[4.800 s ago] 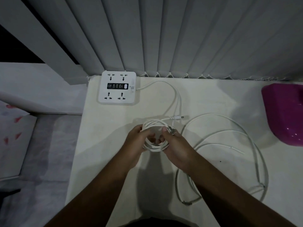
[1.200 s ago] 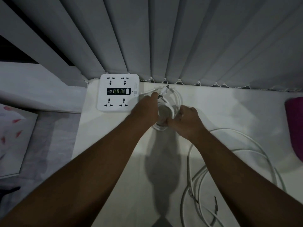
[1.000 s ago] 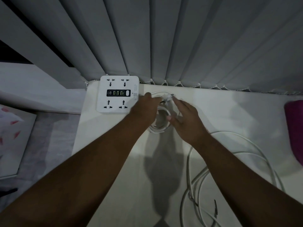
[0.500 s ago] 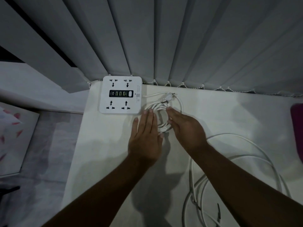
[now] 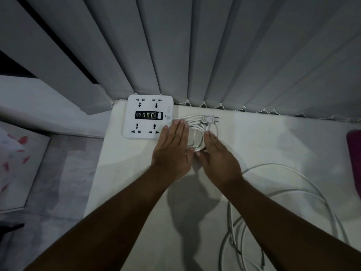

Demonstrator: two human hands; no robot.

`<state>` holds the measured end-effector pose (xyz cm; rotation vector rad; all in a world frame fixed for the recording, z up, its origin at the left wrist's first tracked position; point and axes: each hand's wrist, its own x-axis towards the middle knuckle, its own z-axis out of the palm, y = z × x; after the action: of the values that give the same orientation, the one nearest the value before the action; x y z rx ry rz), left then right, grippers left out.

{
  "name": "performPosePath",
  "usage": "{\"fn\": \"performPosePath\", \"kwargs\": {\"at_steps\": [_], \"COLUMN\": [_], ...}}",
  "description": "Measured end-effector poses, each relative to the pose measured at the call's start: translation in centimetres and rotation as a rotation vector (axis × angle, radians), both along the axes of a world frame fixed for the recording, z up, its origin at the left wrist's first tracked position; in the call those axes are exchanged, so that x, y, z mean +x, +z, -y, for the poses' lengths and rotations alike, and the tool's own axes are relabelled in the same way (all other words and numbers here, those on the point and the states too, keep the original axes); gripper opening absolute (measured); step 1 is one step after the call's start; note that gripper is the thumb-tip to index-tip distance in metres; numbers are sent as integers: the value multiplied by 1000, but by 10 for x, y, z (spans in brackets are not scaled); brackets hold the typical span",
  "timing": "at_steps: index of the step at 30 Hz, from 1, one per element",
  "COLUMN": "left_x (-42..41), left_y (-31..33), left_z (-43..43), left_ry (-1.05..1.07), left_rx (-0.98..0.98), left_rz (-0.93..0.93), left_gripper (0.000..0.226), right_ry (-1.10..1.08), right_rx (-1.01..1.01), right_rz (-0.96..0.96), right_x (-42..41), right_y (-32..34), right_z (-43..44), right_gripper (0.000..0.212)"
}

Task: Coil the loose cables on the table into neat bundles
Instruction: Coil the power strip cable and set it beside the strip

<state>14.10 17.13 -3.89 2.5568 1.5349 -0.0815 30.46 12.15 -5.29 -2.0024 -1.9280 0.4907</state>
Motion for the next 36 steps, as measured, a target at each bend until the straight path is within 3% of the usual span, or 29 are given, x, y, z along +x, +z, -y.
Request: {"fn": "performPosePath", "kwargs": {"at_steps": [7, 12, 16, 36], "left_x": [-9, -11, -14, -19], "left_y": [7, 12, 21, 52], "left_z": [-17, 2, 13, 45], "left_ry": [-46, 43, 73, -33], "left_rx": [-1, -34, -54, -169], "left_rz": [-31, 17, 61, 55], "left_gripper": [68, 65, 66, 68], "right_ry": [-236, -125, -18, -35], "right_rx": [-137, -155, -164, -288], "right_rz": [-96, -16, 49, 233], "right_x": [-18, -21, -20, -34], "right_y": [11, 28, 37, 79], "right_z": [-17, -11, 2, 41], "right_gripper": [66, 73, 64, 66]}}
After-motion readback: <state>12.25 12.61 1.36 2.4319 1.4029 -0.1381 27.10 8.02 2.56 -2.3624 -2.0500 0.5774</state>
